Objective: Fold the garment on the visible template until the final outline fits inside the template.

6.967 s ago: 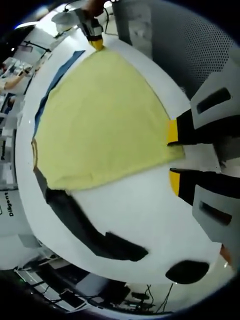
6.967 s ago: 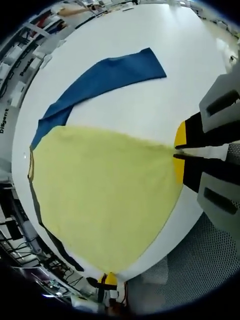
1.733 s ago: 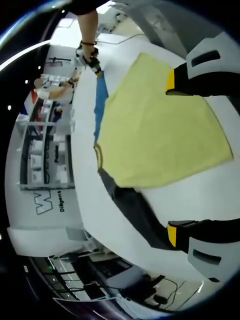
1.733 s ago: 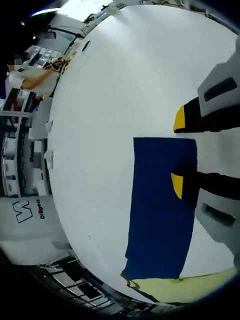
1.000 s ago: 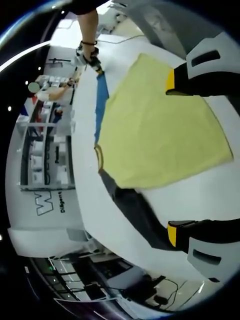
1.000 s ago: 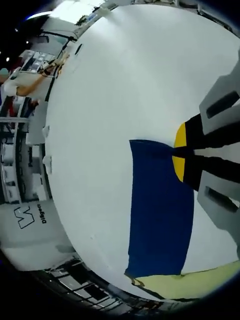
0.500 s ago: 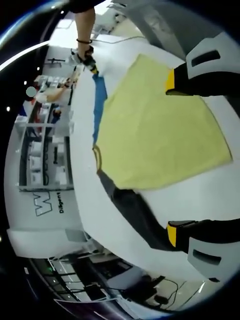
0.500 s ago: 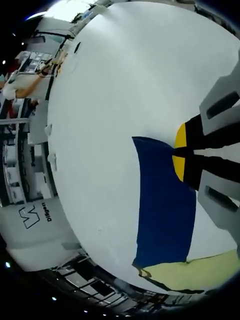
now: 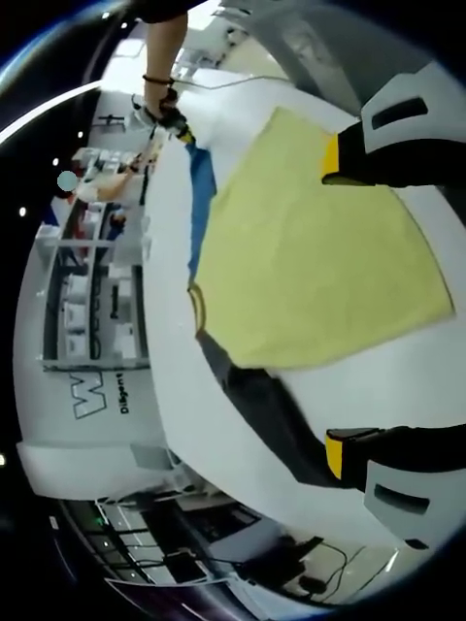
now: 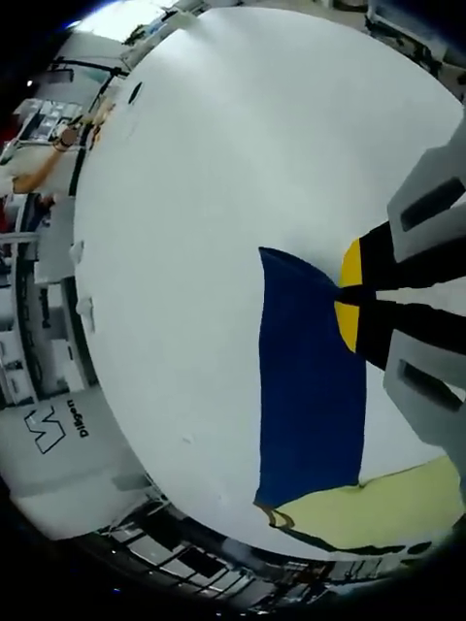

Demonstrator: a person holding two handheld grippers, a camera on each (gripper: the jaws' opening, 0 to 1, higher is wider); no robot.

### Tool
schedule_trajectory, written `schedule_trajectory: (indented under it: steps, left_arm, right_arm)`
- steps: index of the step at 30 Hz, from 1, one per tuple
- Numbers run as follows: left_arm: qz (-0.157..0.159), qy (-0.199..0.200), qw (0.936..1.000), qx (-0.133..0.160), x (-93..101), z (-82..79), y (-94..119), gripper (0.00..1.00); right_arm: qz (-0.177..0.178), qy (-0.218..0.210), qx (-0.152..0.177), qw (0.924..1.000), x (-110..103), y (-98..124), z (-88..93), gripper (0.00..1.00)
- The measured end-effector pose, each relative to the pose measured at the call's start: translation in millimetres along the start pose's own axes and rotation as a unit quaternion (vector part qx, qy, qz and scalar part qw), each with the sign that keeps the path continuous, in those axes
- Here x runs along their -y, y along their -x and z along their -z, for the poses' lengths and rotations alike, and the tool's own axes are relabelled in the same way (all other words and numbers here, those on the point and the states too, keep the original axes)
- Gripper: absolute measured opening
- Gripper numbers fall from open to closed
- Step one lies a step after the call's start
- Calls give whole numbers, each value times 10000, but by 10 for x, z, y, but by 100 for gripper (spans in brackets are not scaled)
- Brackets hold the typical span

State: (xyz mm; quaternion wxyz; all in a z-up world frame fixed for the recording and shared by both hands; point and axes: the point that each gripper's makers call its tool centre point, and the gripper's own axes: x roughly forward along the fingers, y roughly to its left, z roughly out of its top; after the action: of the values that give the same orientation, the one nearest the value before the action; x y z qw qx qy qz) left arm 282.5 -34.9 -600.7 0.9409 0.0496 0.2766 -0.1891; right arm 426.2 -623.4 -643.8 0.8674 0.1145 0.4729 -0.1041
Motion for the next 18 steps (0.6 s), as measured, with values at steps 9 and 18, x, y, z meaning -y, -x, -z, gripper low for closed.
schedule_trajectory:
  steps: [9,18]
  left_arm:
    - [45,10,9999,96,16,-38,14,99]
    - [98,44,9998,162,41,-64,21,99]
  right_arm:
    - [-61,261,66,9996,-131,181,-31,0]
    - [-317,504,325,9977,-598,482,-95,0]
